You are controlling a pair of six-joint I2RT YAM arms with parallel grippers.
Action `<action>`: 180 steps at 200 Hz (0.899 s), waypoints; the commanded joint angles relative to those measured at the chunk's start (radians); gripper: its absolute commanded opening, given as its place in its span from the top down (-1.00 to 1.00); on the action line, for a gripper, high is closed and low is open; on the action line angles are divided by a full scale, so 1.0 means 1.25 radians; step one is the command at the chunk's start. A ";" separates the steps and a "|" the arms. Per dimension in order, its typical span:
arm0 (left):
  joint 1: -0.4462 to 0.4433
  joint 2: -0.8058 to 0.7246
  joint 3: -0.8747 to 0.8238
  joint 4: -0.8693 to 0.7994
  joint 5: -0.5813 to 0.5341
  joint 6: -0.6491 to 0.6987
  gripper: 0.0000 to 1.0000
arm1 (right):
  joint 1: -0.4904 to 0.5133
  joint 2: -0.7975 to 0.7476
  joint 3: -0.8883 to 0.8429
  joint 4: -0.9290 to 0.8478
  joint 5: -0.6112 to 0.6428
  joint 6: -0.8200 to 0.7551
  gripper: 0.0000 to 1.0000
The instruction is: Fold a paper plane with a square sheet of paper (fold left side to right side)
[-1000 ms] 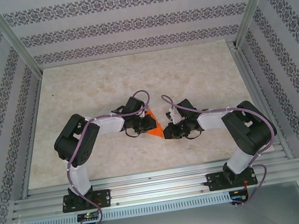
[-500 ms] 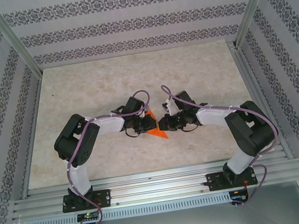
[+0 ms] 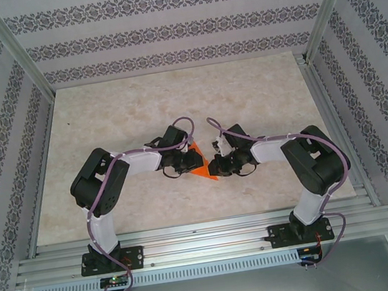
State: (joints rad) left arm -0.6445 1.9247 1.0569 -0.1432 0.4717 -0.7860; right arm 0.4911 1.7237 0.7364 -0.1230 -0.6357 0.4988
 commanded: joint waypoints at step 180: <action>0.109 0.051 0.102 -0.108 -0.098 0.133 0.46 | 0.018 0.053 -0.015 -0.241 0.153 -0.056 0.74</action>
State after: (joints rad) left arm -0.5686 1.9560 1.1557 -0.2642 0.4400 -0.6685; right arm 0.5041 1.7329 0.7769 -0.2108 -0.5880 0.4503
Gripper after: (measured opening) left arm 0.266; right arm 0.128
